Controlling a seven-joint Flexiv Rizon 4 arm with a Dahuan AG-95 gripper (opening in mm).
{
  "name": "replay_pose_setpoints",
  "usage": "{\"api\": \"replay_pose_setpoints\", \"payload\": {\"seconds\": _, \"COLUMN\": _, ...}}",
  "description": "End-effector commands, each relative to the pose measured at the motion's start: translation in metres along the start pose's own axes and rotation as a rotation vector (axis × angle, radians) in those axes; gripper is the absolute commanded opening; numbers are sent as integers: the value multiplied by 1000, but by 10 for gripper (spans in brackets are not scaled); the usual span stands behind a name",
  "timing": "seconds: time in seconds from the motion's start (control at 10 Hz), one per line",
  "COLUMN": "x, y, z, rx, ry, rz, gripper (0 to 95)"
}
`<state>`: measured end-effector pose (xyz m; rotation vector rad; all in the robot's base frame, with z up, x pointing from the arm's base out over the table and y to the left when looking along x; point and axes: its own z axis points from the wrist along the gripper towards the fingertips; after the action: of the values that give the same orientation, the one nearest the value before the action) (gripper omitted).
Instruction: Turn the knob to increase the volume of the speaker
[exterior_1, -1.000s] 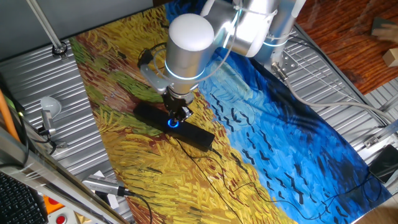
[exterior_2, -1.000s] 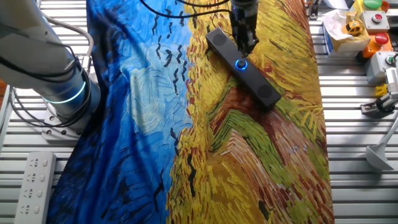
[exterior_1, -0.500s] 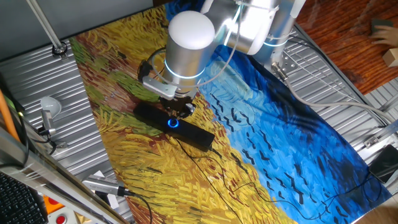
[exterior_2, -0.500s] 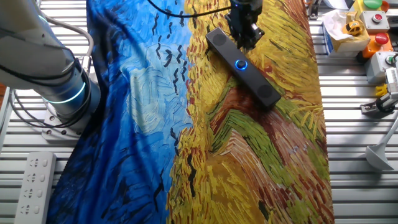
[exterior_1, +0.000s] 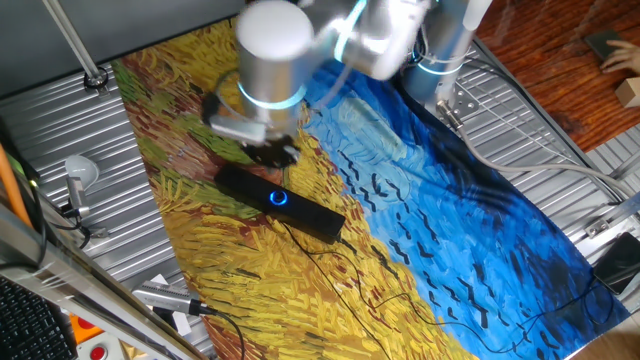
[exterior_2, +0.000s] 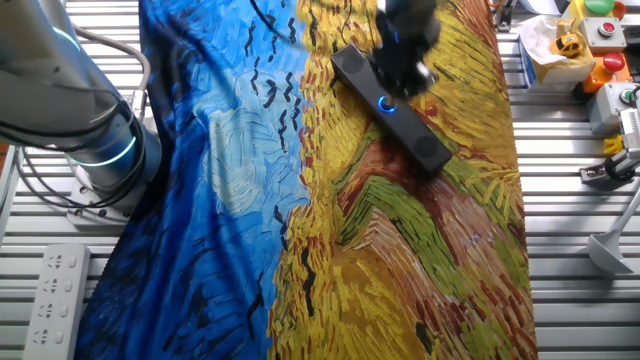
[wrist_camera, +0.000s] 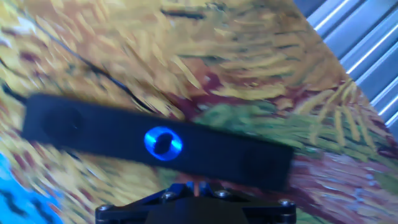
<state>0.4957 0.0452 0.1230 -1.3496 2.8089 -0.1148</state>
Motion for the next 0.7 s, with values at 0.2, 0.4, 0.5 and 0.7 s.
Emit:
{"api": "replay_pose_setpoints", "payload": {"seconds": 0.2, "x": 23, "y": -33, "z": 16, "rx": -51, "ry": -8, "rz": -45, "gripper": 190}}
{"api": "replay_pose_setpoints", "payload": {"seconds": 0.4, "x": 23, "y": -33, "z": 16, "rx": -26, "ry": 26, "rz": -3, "gripper": 190}}
{"api": "replay_pose_setpoints", "payload": {"seconds": 0.5, "x": 23, "y": -33, "z": 16, "rx": -19, "ry": 37, "rz": 3, "gripper": 190}}
{"api": "replay_pose_setpoints", "payload": {"seconds": 0.7, "x": 23, "y": -33, "z": 17, "rx": -12, "ry": 34, "rz": 36, "gripper": 190}}
